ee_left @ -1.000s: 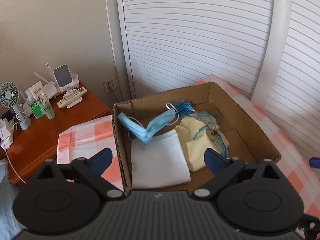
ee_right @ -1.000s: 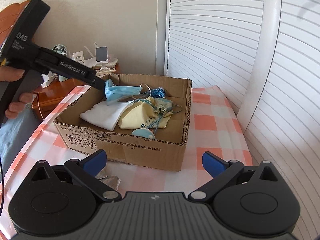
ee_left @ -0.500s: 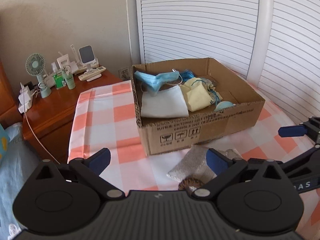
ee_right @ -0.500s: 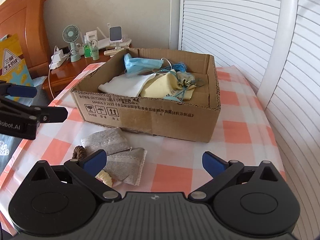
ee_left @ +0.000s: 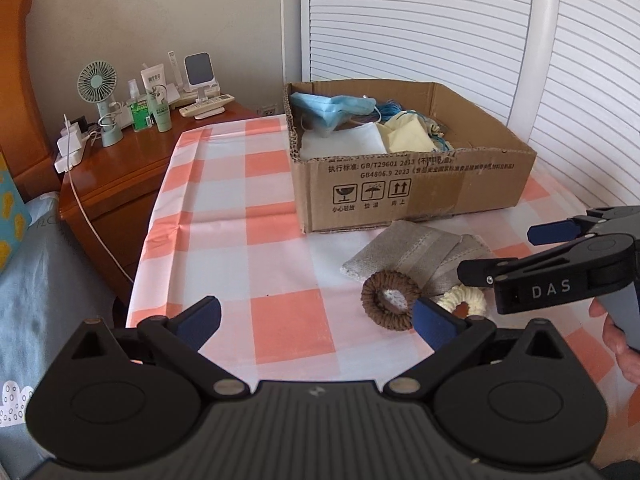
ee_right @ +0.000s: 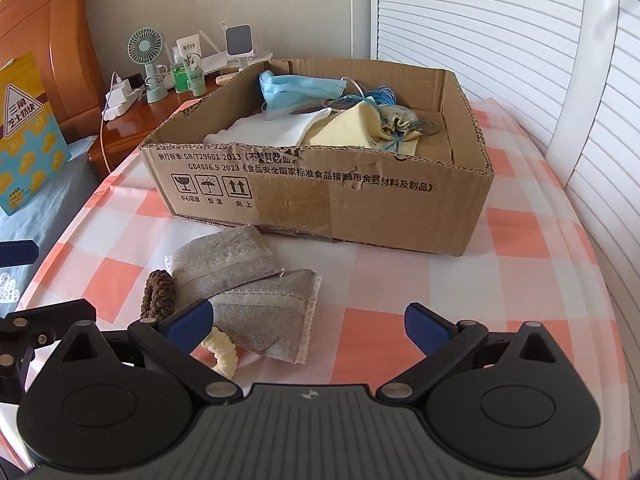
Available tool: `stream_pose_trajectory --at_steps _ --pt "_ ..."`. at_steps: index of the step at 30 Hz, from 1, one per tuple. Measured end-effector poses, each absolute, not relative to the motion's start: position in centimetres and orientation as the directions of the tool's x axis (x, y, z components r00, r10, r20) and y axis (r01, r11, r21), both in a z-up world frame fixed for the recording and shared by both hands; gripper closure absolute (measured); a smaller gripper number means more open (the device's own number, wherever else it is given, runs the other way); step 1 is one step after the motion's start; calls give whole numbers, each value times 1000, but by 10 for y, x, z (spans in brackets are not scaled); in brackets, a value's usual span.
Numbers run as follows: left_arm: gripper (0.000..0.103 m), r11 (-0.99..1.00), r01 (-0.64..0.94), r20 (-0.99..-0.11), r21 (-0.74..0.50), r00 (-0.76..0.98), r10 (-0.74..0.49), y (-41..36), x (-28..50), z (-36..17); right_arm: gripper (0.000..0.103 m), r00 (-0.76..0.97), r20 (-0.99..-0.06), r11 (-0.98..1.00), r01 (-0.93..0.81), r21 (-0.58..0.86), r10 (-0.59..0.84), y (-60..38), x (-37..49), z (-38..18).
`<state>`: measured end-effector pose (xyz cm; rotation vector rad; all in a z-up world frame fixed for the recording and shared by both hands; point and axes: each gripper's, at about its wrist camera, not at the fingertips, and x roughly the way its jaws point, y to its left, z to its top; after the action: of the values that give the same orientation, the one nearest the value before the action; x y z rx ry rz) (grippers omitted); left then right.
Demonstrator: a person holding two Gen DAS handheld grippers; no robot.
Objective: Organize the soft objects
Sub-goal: 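Move the left gripper down and close it on the cream scrunchie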
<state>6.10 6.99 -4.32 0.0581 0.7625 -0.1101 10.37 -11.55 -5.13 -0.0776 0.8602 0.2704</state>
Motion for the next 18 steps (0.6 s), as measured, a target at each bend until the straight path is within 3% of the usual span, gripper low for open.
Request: stream_pose_trajectory --at_steps 8,12,18 --pt "1 988 152 -679 21 727 -98 62 57 -38 0 560 -797 946 -322 44 228 -101 121 -67" --pt "1 986 145 -672 84 738 -51 54 56 -38 0 556 -795 934 -355 39 244 -93 124 -72" --pt "1 982 164 -687 97 725 -53 50 56 -41 0 579 -786 950 -311 33 217 -103 127 -73"
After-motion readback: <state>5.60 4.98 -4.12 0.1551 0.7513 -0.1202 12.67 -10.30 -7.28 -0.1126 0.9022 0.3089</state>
